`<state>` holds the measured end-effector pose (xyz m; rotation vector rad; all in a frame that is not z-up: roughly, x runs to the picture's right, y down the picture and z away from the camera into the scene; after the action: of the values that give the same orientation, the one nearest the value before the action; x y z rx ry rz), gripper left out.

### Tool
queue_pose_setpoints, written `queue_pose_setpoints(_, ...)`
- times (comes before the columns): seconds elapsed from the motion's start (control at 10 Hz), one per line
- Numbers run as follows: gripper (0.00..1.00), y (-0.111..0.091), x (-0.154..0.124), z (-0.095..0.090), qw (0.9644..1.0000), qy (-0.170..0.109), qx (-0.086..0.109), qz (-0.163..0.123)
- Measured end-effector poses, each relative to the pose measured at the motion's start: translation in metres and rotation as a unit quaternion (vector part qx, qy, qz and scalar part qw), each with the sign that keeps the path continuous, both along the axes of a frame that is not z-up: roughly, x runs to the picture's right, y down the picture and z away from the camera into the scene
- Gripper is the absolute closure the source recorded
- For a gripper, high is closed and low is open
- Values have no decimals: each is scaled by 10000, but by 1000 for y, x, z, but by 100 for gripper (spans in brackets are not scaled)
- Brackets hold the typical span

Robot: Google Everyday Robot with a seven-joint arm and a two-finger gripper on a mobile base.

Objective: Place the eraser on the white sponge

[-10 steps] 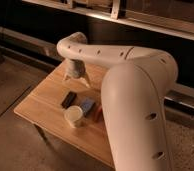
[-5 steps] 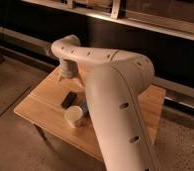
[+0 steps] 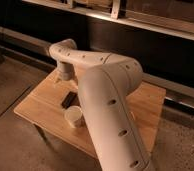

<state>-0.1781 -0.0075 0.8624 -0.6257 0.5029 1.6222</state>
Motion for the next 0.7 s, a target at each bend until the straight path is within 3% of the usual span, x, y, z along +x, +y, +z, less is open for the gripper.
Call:
queue_pose_setpoints(0.4, 20, 5, -5, -1, 9995, 285, 107, -9)
queue_pose_setpoints(0.7, 20, 25, -1, -1, 9985, 541, -3, 29)
